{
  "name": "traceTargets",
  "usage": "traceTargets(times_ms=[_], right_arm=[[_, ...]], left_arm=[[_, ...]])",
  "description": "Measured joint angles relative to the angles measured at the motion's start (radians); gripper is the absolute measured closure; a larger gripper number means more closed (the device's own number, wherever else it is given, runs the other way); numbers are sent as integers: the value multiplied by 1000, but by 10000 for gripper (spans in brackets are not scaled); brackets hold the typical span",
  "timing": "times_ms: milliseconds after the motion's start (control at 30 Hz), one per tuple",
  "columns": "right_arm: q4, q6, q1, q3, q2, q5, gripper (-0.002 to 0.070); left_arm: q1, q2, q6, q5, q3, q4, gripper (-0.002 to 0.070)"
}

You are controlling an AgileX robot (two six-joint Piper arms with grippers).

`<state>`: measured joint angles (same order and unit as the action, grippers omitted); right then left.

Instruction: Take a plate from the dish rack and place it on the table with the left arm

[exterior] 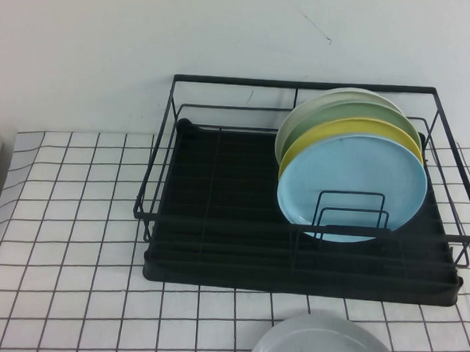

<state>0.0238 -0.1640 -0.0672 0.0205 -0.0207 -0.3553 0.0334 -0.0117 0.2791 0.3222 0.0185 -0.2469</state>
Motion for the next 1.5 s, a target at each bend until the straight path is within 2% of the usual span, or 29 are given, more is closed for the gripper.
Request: traceTargets(times_ms=[200,433,533,733,867,967,1133,1300,1500], right_arm=[[0,0,0,0,0,0,678],[0,0,0,0,0,0,678],[0,0,0,0,0,0,678],[0,0,0,0,0,0,678],[0,0,0,0,0,0,678],[0,0,0,0,0,0,678],[0,0,0,0,0,0,678],[0,0,0,0,0,0,678],[0,0,0,0,0,0,678]], left_arm=[[0,0,0,-4,0,-50,678],[0,0,0,-88,4,-519,678],[0,0,-2,-125,4,-621,678],[0,0,-2,-167,4,-733,678],[0,6,24,-66,-30,-735,678],[0,76,35,50,-141,-684,678],[0,341,71,295,-402,-583,678],[0,619,267,480,-651,-566,678],[19,961,505,574,-922,-662,678]])
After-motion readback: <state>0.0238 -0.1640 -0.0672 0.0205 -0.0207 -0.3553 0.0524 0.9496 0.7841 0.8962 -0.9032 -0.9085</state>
